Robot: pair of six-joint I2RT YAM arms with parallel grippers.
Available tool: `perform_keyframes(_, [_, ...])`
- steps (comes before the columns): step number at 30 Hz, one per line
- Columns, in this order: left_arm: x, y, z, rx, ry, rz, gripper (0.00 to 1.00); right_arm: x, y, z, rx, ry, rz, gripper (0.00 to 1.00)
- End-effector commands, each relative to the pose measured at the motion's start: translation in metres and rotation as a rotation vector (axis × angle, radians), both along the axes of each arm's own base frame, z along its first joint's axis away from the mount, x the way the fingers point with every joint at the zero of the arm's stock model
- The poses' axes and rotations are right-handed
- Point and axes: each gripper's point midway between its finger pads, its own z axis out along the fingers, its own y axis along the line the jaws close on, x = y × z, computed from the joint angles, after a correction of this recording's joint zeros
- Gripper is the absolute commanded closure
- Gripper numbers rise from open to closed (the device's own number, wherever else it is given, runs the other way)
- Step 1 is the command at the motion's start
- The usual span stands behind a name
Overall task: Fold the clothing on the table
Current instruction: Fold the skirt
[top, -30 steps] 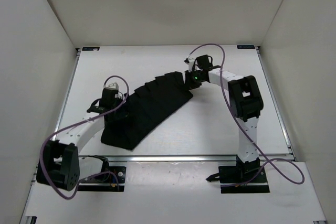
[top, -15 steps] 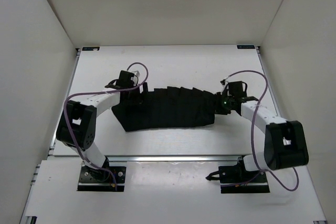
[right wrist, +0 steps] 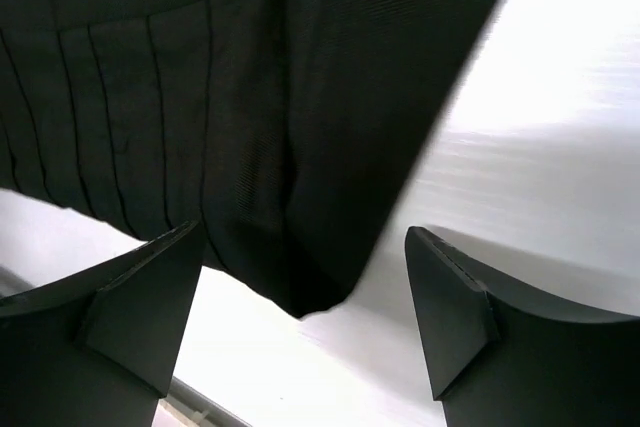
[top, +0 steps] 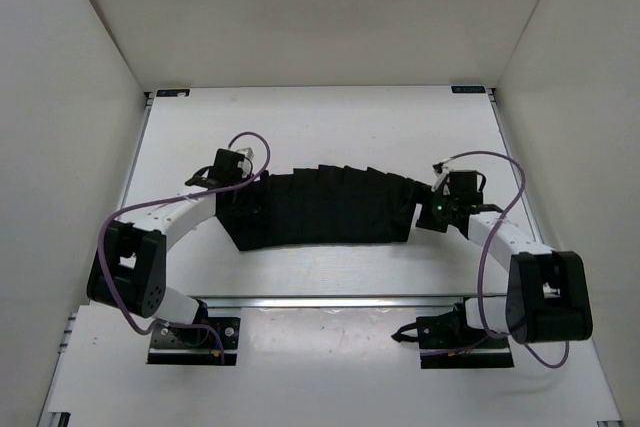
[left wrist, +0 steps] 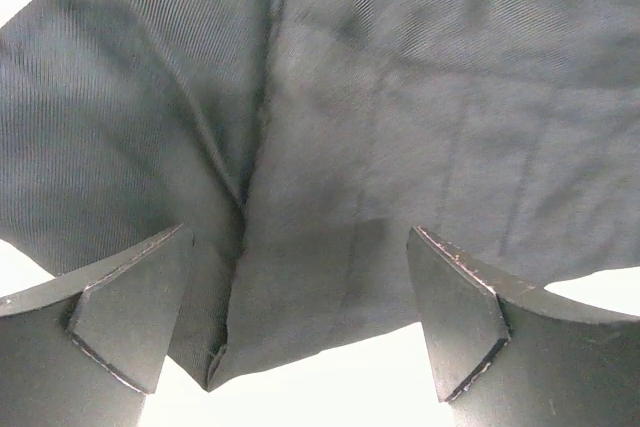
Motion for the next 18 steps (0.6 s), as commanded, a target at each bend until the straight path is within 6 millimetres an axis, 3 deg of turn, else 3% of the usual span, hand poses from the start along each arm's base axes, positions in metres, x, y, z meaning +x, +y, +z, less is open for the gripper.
perform_keyframes(1, [-0.008,0.007,-0.003,0.024,0.008,0.066,0.02,0.02,0.017,0.01,0.024,-0.064,0.081,0.21])
perform_keyframes(6, [-0.011,0.023,-0.017,0.031,0.058,0.143,0.08,0.03,0.019,-0.004,-0.039,-0.006,0.09,0.24])
perform_keyframes(9, [-0.008,0.024,-0.021,0.011,0.063,0.169,0.14,0.035,0.022,-0.013,-0.078,0.019,0.114,0.34])
perform_keyframes(14, [-0.012,0.023,-0.032,0.043,0.102,0.159,0.17,0.039,0.019,-0.028,-0.133,0.076,0.115,0.71])
perform_keyframes(15, [-0.015,0.024,-0.036,0.041,0.119,0.162,0.2,0.041,0.021,-0.029,-0.136,0.07,0.126,0.81])
perform_keyframes(18, [-0.016,0.019,-0.041,0.038,0.133,0.15,0.36,0.046,0.021,-0.031,-0.152,0.073,0.131,1.0])
